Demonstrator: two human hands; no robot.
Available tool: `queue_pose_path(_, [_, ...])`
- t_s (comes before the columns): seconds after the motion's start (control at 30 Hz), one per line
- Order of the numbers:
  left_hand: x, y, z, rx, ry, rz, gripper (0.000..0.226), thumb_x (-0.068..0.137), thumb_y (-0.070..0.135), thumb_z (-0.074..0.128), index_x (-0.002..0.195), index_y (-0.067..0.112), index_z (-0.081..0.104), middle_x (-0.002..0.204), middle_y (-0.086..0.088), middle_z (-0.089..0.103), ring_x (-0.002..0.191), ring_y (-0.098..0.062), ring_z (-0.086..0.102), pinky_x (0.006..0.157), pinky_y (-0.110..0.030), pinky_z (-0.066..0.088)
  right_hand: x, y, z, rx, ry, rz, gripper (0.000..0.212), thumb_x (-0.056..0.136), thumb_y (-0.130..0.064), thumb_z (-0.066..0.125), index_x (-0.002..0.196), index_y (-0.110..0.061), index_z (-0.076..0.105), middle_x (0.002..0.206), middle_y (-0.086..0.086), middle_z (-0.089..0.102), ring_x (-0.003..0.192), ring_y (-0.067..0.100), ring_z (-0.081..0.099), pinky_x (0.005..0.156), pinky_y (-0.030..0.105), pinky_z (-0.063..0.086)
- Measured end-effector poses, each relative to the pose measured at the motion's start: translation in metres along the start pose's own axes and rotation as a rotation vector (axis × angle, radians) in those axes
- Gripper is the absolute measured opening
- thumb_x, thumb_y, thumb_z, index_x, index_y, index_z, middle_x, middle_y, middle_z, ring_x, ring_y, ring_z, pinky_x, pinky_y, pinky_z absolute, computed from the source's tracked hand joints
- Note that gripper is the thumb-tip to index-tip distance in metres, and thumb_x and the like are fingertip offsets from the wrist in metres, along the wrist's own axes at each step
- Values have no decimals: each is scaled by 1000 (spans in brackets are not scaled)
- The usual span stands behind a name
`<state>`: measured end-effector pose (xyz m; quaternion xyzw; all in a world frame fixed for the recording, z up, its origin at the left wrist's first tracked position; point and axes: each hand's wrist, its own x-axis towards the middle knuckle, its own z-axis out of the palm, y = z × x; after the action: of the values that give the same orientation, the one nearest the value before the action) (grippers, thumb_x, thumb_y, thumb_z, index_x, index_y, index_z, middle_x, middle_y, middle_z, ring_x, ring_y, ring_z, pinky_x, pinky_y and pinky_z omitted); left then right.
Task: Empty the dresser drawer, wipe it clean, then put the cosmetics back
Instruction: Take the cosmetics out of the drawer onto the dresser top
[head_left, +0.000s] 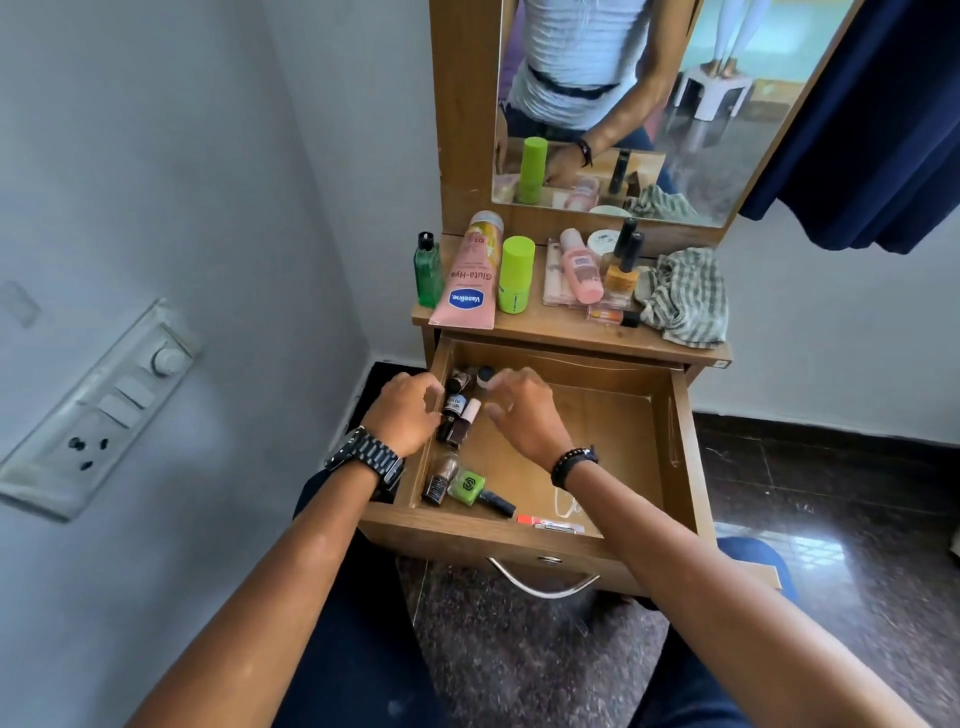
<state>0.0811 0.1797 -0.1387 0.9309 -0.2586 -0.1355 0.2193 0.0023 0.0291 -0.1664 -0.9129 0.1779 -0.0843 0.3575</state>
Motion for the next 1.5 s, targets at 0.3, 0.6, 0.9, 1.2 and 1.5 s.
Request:
queue_pose_path(0.3, [2, 3, 12, -35, 28, 4, 34, 85, 17, 61, 118, 19, 56, 107, -7, 52, 82, -14, 49, 71, -28, 43, 28, 4, 15, 47, 72, -51, 18, 89, -6, 56, 106, -11, 59, 106, 5, 62, 91, 16, 59, 81, 27, 49])
queue_pose_path(0.6, [3, 7, 19, -55, 101, 13, 34, 85, 20, 62, 119, 22, 57, 105, -4, 54, 85, -18, 56, 72, -34, 52, 23, 15, 1, -124, -166, -163, 34, 90, -16, 60, 124, -17, 58, 128, 7, 54, 114, 20, 54, 97, 26, 43])
queue_pose_path(0.9, [1, 2, 19, -119, 96, 42, 35, 82, 14, 64, 116, 18, 58, 98, -1, 50, 81, -12, 50, 73, -24, 44, 16, 25, 16, -225, -291, -106, 35, 90, -5, 54, 124, -14, 54, 120, 10, 60, 105, 24, 60, 86, 28, 49])
queue_pose_path(1.2, [-3, 8, 18, -104, 40, 110, 42, 82, 11, 65, 122, 19, 54, 117, -4, 51, 93, -15, 55, 80, -29, 51, 0, 18, -10, 50, -240, 47, 35, 79, -29, 74, 102, -12, 54, 99, 6, 67, 83, 23, 65, 71, 33, 53])
queue_pose_path(1.5, [-3, 15, 7, -178, 121, 157, 27, 85, 23, 64, 109, 11, 62, 99, -3, 66, 81, -15, 59, 70, -27, 49, 14, -15, -29, 948, -334, 206, 18, 94, -13, 54, 109, -5, 52, 92, 10, 68, 81, 18, 67, 68, 21, 56])
